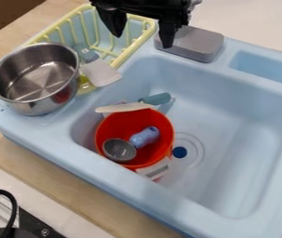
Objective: Put the knife in the silver pot
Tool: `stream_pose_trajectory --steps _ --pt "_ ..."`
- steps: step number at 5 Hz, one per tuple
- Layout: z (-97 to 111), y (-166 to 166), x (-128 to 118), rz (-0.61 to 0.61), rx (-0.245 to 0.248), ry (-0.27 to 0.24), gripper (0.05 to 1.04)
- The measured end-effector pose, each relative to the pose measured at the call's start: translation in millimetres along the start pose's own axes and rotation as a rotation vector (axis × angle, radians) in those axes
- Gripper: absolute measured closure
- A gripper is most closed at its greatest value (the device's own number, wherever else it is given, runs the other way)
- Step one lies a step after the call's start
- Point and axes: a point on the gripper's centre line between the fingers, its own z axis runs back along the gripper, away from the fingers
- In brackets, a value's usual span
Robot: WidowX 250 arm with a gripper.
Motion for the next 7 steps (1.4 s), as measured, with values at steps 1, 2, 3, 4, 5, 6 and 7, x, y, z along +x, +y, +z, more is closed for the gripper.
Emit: stream_pose_trajectory --steps 1,2,3,4,5,6,7 --pt "-4 -1 -5 0.001 -0.004 0.025 0.087" --pt "-12 -9 -6 -0.078 -0.052 0.094 0.087" --pt "-18 -14 -1 -0.127 -0.076 0.123 0.087" --pt "-38 -10 -8 -0.164 -0.074 0.202 0.087" --pt "-46 -7 -11 -0.182 -0.058 0.232 0.087" --pt "-55 -8 -20 -0.201 -0.061 0.266 0.087" --pt "-57 -15 -24 -0.242 -0.073 0.257 0.087"
